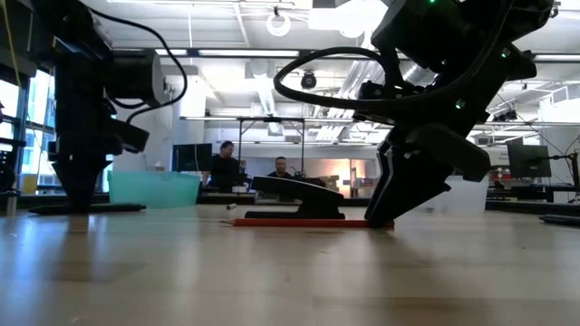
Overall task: Sort crayons/erasers/pens/pencils in bins
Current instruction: Put the black pen into the transparent bin
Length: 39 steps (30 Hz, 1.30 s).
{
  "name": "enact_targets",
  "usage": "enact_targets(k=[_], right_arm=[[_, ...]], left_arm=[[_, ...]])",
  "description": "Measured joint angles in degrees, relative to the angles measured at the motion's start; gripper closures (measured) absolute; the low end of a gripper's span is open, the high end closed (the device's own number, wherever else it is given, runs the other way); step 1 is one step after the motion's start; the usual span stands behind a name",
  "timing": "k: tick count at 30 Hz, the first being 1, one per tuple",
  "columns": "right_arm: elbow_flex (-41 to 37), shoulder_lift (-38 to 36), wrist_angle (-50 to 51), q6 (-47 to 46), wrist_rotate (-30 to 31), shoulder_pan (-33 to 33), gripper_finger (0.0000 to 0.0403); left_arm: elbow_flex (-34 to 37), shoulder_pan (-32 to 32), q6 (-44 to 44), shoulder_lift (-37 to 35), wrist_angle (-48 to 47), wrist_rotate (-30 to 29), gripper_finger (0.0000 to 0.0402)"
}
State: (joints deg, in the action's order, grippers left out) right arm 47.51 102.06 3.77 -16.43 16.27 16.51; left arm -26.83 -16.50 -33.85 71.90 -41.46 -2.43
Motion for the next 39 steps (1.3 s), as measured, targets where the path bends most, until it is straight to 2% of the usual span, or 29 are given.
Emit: enact_targets(k=[10,14,18,21,26,31,36,39], right_arm=[[-0.2,-4.1,0.6,0.5,-0.6,0.0,0.0267],[-0.2,-7.1,1.8,0.5,0.2,0.4,0.0267],[-0.2,-10.9,4.2,1.5,4.6,2.3,0.0267],[-0.1,-13.7,4.5,1.6,7.8,3.7,0.0267],[0.0,-15.0,2.8,2.0,11.4,5.0,0.0267],[-1.7,-14.0,-8.1,5.4,11.9,5.0,0.0267],[-9.1,-13.7,-31.8,9.2,10.0,4.6,0.0267],[-14.1,-13.2,-46.1,10.3,11.0,4.5,0.0267]], left_arm=[[0.2,9.0,1.2,0.0,1.1,-3.6,0.039],[0.3,12.2,1.1,0.0,1.4,-6.4,0.0392],[0.7,15.3,0.0,-2.0,3.0,-8.0,0.0391],[0.7,17.3,-0.5,-4.1,6.6,-4.7,0.0391],[0.6,20.2,-0.5,-6.3,13.2,-6.5,0.0391],[0.6,23.5,2.3,-7.0,22.9,-10.5,0.0391],[0.5,26.2,7.8,-7.1,37.3,-12.5,0.0391],[0.5,27.3,11.1,-7.1,47.0,-14.1,0.0392]])
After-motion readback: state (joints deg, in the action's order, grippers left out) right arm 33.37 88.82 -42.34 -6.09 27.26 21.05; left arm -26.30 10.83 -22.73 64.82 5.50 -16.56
